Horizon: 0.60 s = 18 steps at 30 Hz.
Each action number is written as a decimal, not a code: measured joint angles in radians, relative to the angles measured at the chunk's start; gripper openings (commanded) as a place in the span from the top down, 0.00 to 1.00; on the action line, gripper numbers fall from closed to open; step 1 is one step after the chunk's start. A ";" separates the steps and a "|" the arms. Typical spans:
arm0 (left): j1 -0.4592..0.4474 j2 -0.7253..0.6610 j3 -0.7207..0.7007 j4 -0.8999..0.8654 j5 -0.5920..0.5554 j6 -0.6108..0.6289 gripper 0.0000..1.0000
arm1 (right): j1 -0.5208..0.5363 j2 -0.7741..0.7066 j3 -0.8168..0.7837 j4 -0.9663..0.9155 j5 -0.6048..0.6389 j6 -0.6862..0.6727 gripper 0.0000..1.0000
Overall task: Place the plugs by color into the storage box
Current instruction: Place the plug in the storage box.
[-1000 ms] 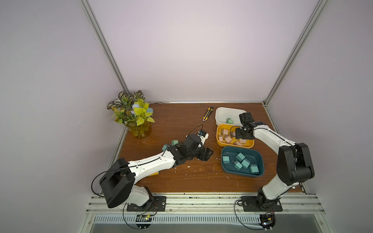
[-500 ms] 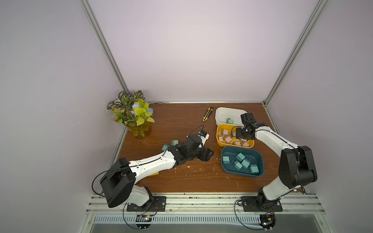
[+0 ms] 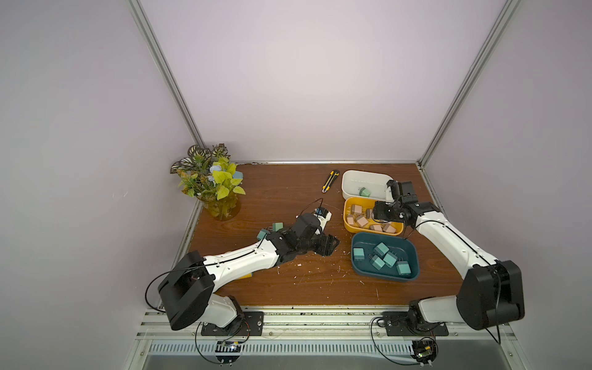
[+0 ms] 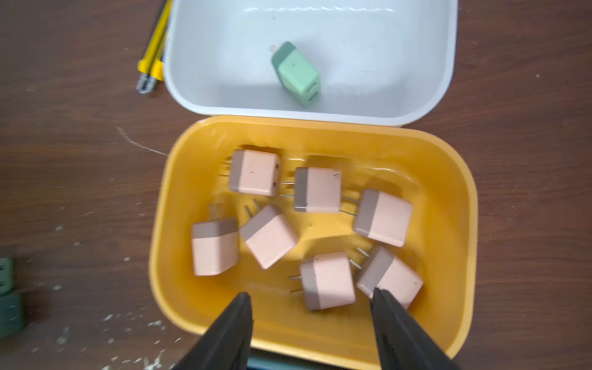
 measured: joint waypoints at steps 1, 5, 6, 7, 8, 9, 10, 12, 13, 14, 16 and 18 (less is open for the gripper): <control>0.000 -0.006 0.000 0.000 -0.002 0.000 0.33 | 0.009 -0.017 0.000 0.008 -0.019 0.005 0.35; 0.000 -0.035 -0.002 -0.011 -0.011 0.003 0.34 | 0.046 -0.056 -0.003 0.040 -0.079 0.025 0.36; 0.000 -0.041 -0.002 -0.016 -0.013 0.004 0.34 | 0.055 -0.061 -0.007 0.049 -0.090 0.029 0.36; 0.000 -0.048 -0.002 -0.021 -0.019 0.006 0.33 | 0.065 -0.065 -0.014 0.057 -0.101 0.034 0.36; 0.000 -0.054 -0.004 -0.024 -0.026 0.008 0.33 | 0.074 -0.067 -0.021 0.062 -0.112 0.040 0.36; 0.000 -0.061 -0.006 -0.026 -0.028 0.011 0.33 | 0.082 -0.067 -0.027 0.065 -0.122 0.044 0.36; 0.000 -0.070 -0.010 -0.029 -0.033 0.012 0.33 | 0.093 -0.067 -0.032 0.067 -0.127 0.047 0.36; 0.000 -0.088 -0.020 -0.031 -0.045 0.015 0.33 | 0.114 -0.066 -0.035 0.069 -0.141 0.053 0.36; 0.000 -0.099 -0.026 -0.035 -0.051 0.016 0.33 | 0.126 -0.066 -0.035 0.072 -0.148 0.053 0.36; 0.000 -0.108 -0.034 -0.037 -0.058 0.017 0.33 | 0.140 -0.066 -0.035 0.077 -0.153 0.054 0.36; 0.000 -0.126 -0.053 -0.041 -0.072 0.018 0.33 | 0.167 -0.066 -0.035 0.086 -0.161 0.054 0.36; 0.000 -0.142 -0.076 -0.046 -0.088 0.018 0.33 | 0.193 -0.067 -0.035 0.098 -0.175 0.055 0.36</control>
